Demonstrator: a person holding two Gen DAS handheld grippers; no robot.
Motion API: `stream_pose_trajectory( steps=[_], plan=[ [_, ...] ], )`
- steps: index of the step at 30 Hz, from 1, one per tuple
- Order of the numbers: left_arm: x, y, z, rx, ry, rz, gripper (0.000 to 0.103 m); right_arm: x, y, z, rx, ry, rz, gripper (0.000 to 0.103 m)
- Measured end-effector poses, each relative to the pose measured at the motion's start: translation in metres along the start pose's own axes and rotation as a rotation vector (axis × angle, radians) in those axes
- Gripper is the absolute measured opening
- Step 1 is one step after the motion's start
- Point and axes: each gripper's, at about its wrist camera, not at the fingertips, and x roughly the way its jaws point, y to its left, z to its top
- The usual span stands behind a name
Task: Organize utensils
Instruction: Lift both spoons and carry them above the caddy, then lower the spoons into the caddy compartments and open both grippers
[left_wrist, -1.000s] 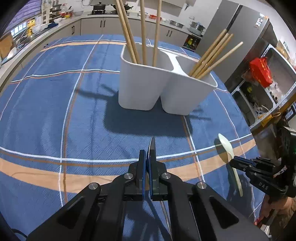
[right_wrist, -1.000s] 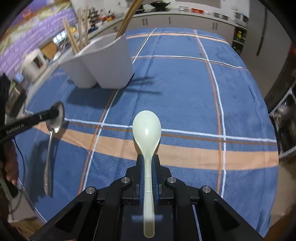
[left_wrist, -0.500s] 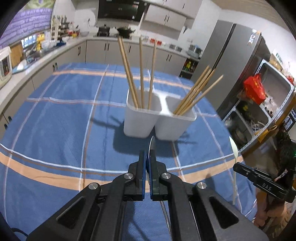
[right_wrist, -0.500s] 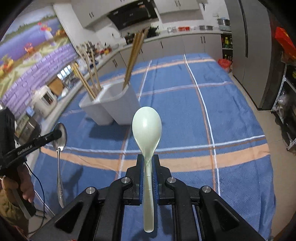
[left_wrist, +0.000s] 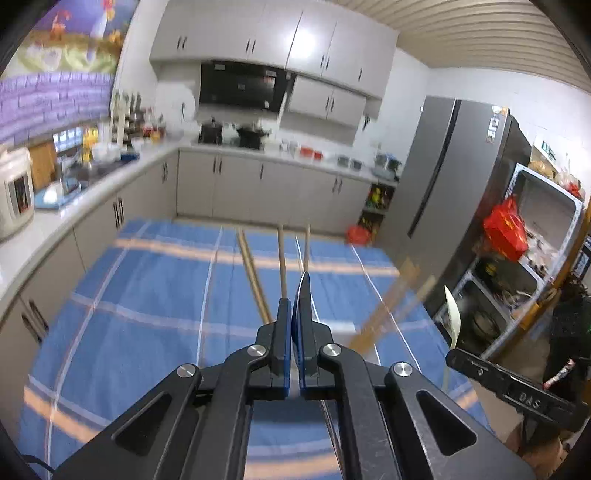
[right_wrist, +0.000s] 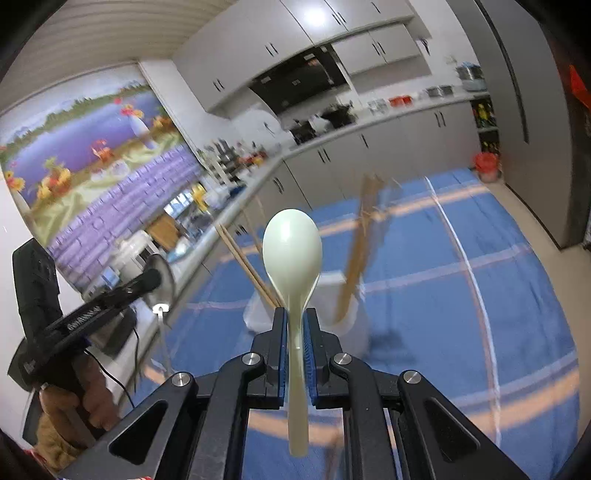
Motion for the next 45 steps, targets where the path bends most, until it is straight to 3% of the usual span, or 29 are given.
stream_pose_trajectory(
  steps=[7, 14, 24, 32, 41, 44, 45],
  plan=[
    [0.047, -0.011, 0.034, 0.060, -0.096, 0.087, 0.002, 0.061, 0.012, 0.035, -0.053, -0.099, -0.103, 0.009],
    [0.095, -0.025, 0.043, 0.177, -0.189, 0.173, 0.002, 0.114, 0.001, 0.039, -0.063, -0.100, -0.202, 0.009],
    [0.144, -0.028, 0.012, 0.234, -0.112, 0.182, 0.002, 0.132, -0.006, 0.023, -0.104, -0.079, -0.255, 0.009],
    [0.136, -0.026, 0.000, 0.210, -0.090, 0.191, 0.003, 0.126, -0.008, 0.009, -0.118, -0.063, -0.251, 0.009],
    [0.100, -0.023, 0.001, 0.166, -0.116, 0.184, 0.007, 0.119, -0.002, -0.008, -0.124, -0.035, -0.244, 0.009],
    [0.087, -0.023, 0.002, 0.155, -0.126, 0.175, 0.013, 0.113, 0.000, -0.011, -0.130, -0.031, -0.241, 0.010],
    [0.082, -0.023, 0.001, 0.150, -0.130, 0.173, 0.021, 0.110, 0.001, -0.012, -0.131, -0.032, -0.241, 0.010]
  ],
)
